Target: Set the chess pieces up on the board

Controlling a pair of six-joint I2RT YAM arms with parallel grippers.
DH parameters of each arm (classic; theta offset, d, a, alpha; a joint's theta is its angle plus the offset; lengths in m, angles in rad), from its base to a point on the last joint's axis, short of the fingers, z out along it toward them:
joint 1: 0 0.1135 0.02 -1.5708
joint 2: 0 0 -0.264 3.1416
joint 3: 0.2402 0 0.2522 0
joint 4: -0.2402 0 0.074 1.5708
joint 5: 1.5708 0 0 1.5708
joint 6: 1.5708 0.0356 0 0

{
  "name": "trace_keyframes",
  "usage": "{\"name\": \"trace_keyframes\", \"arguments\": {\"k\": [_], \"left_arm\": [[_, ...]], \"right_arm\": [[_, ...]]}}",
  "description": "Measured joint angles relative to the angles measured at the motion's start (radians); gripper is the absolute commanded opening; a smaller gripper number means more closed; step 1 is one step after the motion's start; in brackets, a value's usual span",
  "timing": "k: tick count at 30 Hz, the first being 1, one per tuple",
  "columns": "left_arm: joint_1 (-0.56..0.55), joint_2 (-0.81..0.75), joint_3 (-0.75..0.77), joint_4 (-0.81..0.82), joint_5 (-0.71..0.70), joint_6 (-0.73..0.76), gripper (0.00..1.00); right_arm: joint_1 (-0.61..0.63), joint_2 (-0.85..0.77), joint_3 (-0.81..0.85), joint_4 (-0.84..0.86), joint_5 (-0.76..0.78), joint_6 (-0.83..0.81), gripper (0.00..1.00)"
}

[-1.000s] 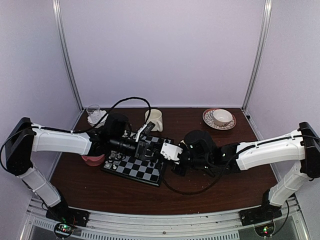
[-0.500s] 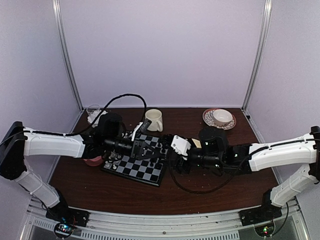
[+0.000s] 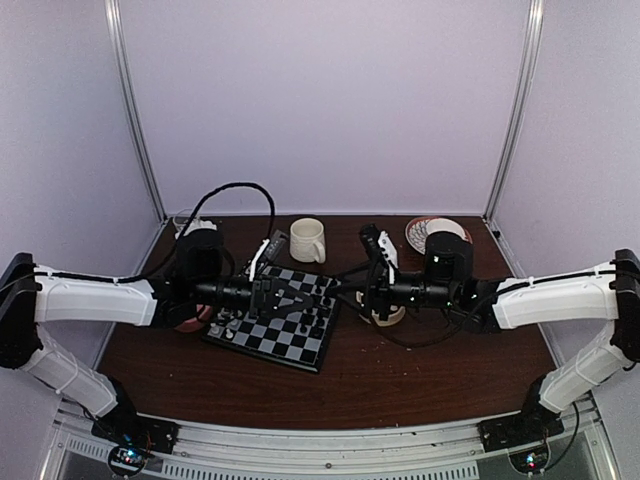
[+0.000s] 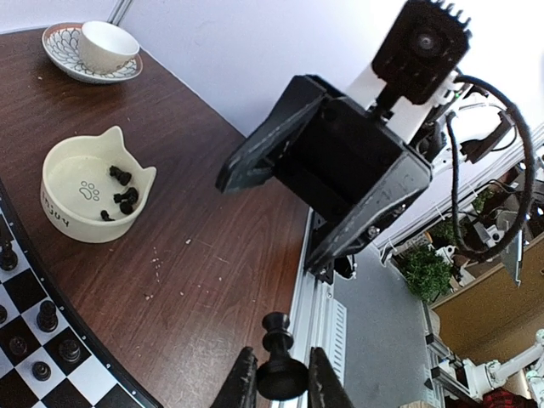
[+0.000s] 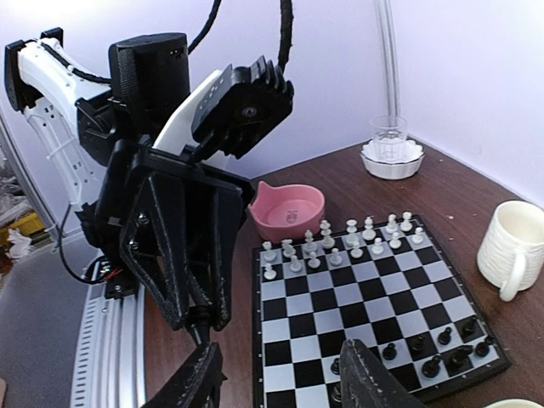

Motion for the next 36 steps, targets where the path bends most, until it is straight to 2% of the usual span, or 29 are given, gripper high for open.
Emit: {"name": "trace_keyframes", "arguments": {"k": [10,18,23,29,32,35,36], "left_arm": [[0.000,-0.073,-0.050,0.087,-0.021,0.000,0.08],[0.000,-0.071,-0.060,0.122,-0.023,-0.013,0.09],[0.000,-0.068,-0.060,0.151,-0.022,-0.027,0.09],[0.000,-0.056,-0.060,0.166,-0.015,-0.040,0.09],[0.000,-0.048,-0.060,0.179,-0.011,-0.047,0.10],[0.003,-0.045,-0.060,0.192,-0.002,-0.054,0.16],[0.003,-0.045,-0.060,0.194,0.000,-0.056,0.22]], "right_arm": [[-0.002,0.102,0.002,0.145,-0.211,0.157,0.46],[0.002,0.112,0.004,0.206,-0.273,0.193,0.31],[0.004,0.130,0.010,0.214,-0.282,0.205,0.31],[0.004,0.132,0.014,0.216,-0.286,0.209,0.20],[0.003,0.132,0.014,0.220,-0.285,0.212,0.06],[0.003,0.132,0.014,0.221,-0.292,0.213,0.00],[0.002,0.132,0.014,0.222,-0.293,0.214,0.00]]}}
